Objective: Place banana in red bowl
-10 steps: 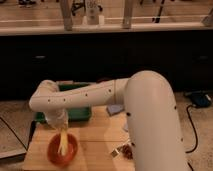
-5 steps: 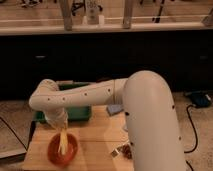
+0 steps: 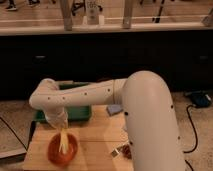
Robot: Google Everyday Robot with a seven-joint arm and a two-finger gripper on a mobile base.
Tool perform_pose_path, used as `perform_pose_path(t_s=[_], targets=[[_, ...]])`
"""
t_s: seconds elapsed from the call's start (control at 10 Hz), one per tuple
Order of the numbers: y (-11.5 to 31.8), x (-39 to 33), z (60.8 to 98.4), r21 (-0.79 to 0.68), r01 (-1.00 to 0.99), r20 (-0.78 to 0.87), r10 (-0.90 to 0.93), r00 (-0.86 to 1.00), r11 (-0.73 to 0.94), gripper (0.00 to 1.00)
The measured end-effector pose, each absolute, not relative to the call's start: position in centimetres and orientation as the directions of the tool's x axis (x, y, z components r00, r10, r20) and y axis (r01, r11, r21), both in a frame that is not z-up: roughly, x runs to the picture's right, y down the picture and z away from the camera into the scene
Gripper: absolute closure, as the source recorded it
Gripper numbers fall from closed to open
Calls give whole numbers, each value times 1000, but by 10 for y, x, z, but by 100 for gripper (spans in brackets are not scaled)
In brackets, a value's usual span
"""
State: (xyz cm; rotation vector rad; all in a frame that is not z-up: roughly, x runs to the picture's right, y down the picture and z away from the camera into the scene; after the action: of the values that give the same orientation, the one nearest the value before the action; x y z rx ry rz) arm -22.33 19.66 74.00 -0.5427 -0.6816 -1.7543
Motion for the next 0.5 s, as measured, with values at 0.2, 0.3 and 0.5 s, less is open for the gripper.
perform_pose_path(t_s=[0.2, 0.3, 0.5], targets=[[196, -224, 740, 183, 958, 664, -692, -285, -218, 57], [196, -223, 740, 188, 957, 664, -689, -290, -221, 53], [195, -223, 741, 195, 955, 664, -686, -297, -225, 48]])
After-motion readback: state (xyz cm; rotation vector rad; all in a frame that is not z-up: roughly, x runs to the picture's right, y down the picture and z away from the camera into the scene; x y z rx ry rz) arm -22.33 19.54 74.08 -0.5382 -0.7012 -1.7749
